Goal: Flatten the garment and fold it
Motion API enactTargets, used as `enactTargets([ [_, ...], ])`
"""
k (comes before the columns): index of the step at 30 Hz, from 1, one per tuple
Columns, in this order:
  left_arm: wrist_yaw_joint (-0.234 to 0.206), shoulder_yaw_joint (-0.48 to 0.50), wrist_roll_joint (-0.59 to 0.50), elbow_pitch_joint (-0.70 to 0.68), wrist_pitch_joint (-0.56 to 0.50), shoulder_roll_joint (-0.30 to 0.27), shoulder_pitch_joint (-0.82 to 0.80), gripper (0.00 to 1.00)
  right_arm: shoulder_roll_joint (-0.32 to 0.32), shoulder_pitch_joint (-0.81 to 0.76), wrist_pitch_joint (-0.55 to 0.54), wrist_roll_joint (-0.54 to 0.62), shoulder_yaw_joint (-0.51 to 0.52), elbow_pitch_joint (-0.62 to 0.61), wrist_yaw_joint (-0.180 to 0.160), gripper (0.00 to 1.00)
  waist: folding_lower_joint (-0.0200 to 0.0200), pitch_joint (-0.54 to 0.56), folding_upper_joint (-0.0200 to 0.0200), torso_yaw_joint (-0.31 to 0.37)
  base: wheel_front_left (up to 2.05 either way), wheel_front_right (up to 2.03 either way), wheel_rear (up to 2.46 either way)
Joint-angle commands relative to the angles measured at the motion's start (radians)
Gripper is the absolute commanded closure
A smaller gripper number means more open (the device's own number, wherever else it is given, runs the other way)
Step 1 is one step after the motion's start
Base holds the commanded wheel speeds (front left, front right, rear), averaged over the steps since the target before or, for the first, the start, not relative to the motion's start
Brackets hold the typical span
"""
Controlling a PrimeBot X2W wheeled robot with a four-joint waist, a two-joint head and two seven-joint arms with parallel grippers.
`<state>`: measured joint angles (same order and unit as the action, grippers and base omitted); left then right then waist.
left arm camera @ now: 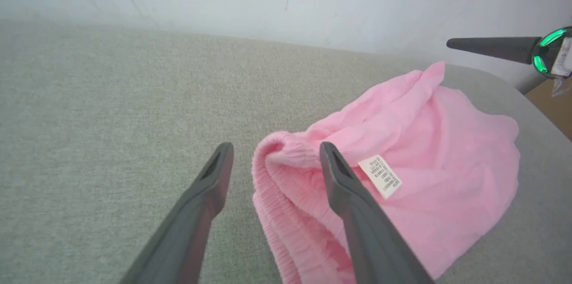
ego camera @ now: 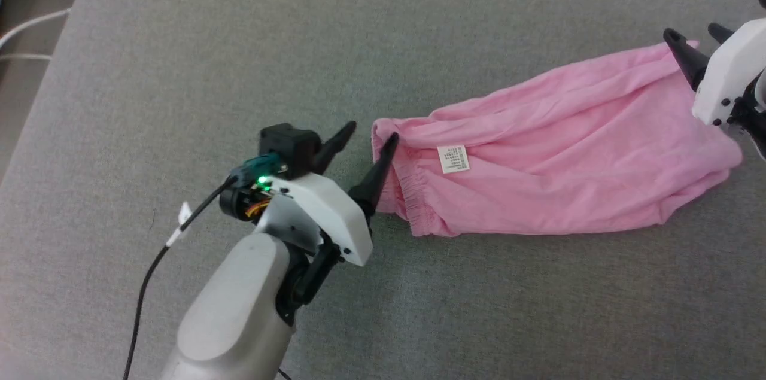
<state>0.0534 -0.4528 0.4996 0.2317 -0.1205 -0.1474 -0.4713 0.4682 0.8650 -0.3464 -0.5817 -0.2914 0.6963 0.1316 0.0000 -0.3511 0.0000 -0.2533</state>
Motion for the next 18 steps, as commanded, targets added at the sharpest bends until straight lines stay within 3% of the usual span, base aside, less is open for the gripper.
enactTargets([
  [1,-0.009,0.016,0.0,-0.005,0.026,-0.006,0.016,0.0,0.009,-0.009,0.035,-0.019,-0.015,-0.01,-0.001,0.0,0.0,0.076,0.0,0.028,0.0,0.0,0.0],
  [4,-0.025,0.041,-0.014,-0.02,0.093,-0.026,0.039,0.0,0.021,-0.042,0.129,-0.054,-0.051,-0.037,-0.001,0.0,0.0,0.143,0.0,0.044,0.0,0.0,0.0],
  [11,-0.109,0.079,-0.112,-0.039,0.245,-0.106,0.125,0.0,0.072,-0.152,0.337,-0.075,-0.106,-0.122,-0.001,0.0,0.0,0.257,0.0,0.084,0.0,0.0,0.0],
  [18,-0.159,0.12,-0.123,-0.081,0.358,-0.116,0.26,0.0,0.073,-0.315,0.49,-0.044,-0.058,-0.205,-0.001,0.0,0.0,0.321,0.0,0.123,0.0,0.0,0.0],
])
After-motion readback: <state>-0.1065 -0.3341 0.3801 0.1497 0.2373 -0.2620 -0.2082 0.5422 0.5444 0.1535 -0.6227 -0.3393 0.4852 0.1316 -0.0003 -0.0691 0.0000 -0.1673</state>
